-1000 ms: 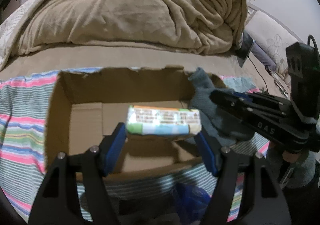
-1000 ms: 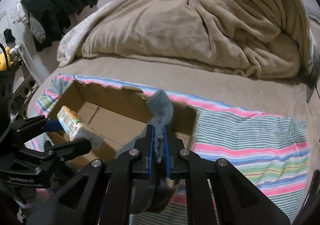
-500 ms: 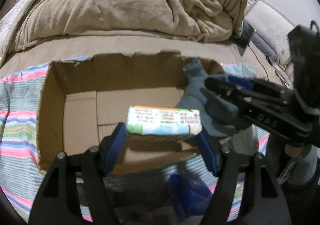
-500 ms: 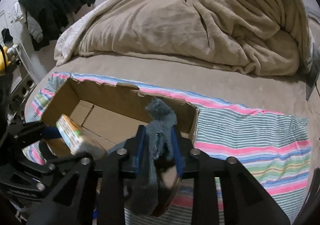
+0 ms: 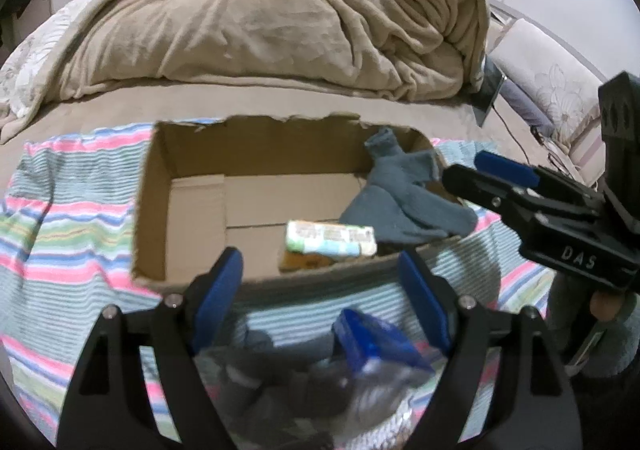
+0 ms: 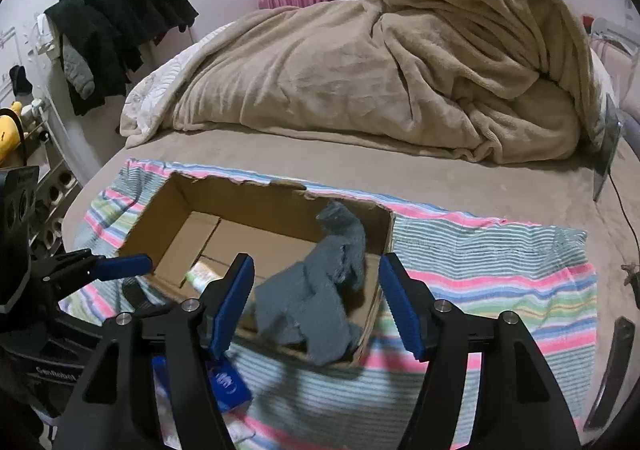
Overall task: Organize objects
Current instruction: 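Open the left tool to drop the small box while the right drops the glove, then grasp the grey dotted-sole sock with the left tool while the right grasps the blue tissue pack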
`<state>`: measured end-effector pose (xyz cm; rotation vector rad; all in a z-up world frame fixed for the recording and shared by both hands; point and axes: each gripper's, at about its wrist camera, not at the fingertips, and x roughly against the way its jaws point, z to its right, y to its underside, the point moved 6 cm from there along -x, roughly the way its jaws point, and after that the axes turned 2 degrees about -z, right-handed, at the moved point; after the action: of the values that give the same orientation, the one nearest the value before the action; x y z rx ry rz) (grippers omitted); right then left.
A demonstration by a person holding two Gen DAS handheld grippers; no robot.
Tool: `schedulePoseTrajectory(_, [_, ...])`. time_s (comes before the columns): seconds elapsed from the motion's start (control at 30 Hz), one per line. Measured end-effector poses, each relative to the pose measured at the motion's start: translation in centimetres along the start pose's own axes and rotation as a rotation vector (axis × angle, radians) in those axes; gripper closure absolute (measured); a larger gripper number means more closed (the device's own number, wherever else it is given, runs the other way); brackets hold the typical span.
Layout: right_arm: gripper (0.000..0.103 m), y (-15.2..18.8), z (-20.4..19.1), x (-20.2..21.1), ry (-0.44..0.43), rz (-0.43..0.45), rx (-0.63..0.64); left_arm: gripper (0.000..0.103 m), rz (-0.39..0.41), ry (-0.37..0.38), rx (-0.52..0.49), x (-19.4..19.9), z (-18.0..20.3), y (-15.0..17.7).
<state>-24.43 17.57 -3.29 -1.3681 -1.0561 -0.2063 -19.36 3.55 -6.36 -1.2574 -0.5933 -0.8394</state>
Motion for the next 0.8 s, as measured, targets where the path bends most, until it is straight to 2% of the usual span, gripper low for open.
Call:
schedulePoseTrajectory(0.37, [0.031,1.4,-2.1,3.6,-0.012,0.017,-0.008,0.021,0.063,-0.040,0.035,5.1,-2.7,3.1])
schedulePoseTrajectory(0.8, [0.030,4.1,-4.6,4.7,-0.019,-0.020,0.005,0.021,0.056,-0.048,0.072,6.4,-4.7,7.2])
